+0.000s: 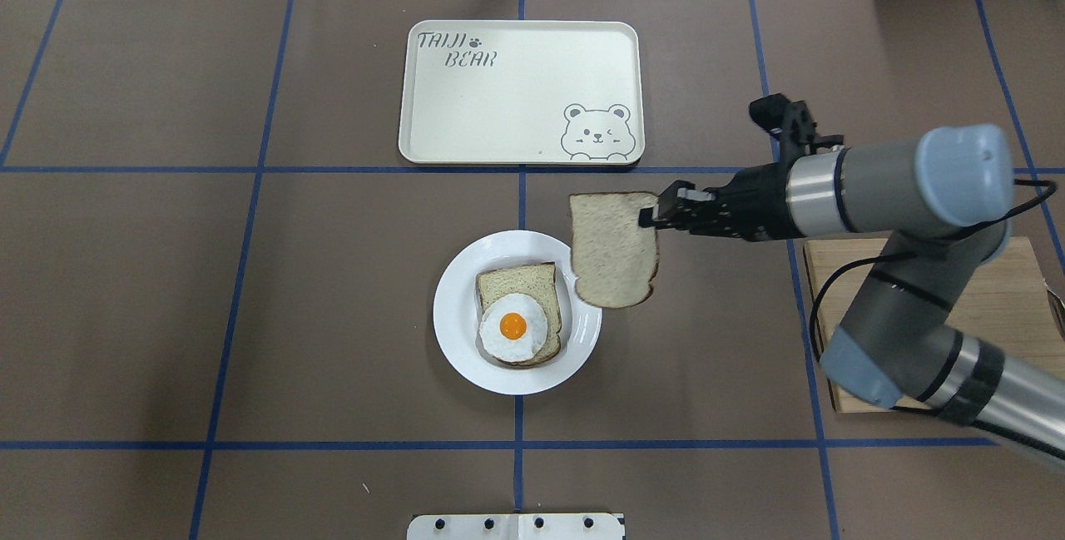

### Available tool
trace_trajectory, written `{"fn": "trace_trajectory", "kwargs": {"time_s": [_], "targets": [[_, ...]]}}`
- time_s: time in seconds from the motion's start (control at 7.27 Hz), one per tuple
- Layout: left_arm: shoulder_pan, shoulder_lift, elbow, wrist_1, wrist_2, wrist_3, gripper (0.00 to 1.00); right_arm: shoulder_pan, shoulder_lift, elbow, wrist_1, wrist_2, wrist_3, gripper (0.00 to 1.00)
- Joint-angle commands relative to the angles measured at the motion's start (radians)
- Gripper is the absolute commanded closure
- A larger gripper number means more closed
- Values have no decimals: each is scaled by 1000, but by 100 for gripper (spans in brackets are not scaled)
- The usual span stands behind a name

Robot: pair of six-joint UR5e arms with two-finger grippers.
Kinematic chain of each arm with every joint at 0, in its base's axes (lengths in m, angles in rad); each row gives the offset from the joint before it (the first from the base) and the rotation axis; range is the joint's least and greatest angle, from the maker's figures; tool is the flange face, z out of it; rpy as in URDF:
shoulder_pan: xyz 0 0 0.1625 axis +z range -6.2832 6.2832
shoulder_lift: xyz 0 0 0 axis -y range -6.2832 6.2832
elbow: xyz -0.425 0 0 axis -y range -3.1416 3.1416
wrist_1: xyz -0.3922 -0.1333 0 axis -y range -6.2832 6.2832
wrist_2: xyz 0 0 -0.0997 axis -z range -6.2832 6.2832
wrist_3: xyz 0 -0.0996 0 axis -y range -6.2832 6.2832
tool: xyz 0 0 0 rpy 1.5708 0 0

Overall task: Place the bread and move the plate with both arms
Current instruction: 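Carry the bread with the right gripper over the egg on the plate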

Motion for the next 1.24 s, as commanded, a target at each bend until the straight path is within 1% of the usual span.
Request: {"fn": "trace_trajectory", "kwargs": {"time_s": [0.0,0.14,0.28,0.41,0.69,0.83,0.96,1.1], "targets": [[0,0,2,0,0,-3,1,-173,68,-30,-9,-194,-44,100],[2,0,2,2,0,-3,1,-193,76,-57,-9,-205,-81,100],[2,0,4,0,-6,-3,1,-213,95,-91,-8,-255,-97,100],[2,0,5,2,-12,-4,1,-222,99,-111,-9,-265,-127,100],[2,0,7,2,-12,-3,1,-230,140,-174,-9,-305,-144,100],[2,0,7,0,-12,-3,1,-230,146,-183,-11,-309,-146,100],[2,0,7,2,-15,-4,1,-230,148,-185,-10,-311,-147,92],[2,0,7,0,-15,-13,1,-228,151,-185,-11,-314,-143,25]]}}
